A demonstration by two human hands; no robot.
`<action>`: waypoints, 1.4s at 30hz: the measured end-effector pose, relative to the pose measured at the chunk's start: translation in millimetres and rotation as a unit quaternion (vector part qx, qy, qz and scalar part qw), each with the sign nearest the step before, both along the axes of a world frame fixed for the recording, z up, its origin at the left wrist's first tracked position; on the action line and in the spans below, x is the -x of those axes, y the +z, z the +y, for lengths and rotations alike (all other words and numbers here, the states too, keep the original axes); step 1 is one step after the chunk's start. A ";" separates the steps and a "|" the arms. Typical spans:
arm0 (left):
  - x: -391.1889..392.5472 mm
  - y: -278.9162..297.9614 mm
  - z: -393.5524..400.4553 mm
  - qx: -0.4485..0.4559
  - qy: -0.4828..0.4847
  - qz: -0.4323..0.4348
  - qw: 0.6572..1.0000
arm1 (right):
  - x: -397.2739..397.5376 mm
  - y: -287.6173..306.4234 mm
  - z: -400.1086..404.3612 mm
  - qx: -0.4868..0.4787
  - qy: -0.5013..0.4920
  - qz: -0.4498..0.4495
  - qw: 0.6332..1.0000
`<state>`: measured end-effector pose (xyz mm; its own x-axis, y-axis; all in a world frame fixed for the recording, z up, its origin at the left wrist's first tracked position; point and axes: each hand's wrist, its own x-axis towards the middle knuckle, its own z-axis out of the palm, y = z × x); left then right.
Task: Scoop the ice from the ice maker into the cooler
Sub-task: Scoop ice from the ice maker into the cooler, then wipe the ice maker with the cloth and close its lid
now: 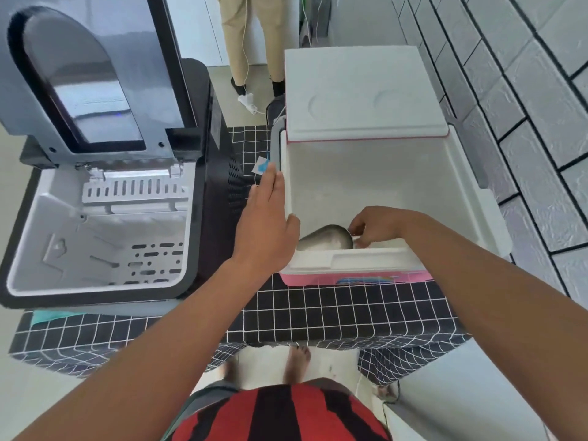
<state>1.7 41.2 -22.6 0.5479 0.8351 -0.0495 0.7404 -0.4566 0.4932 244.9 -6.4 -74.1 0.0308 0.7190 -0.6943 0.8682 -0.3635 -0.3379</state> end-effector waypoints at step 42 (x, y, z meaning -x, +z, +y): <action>475.3 14.7 150.3 -0.064 0.250 -0.262 0.930 | 483.1 144.8 134.6 -0.446 -0.095 0.129 0.880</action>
<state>-473.6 191.5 -7.9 0.0110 0.9727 0.2318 0.5484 -0.1997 0.8120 -238.2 128.2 70.7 0.1334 0.9807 0.1429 0.6725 0.0163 -0.7399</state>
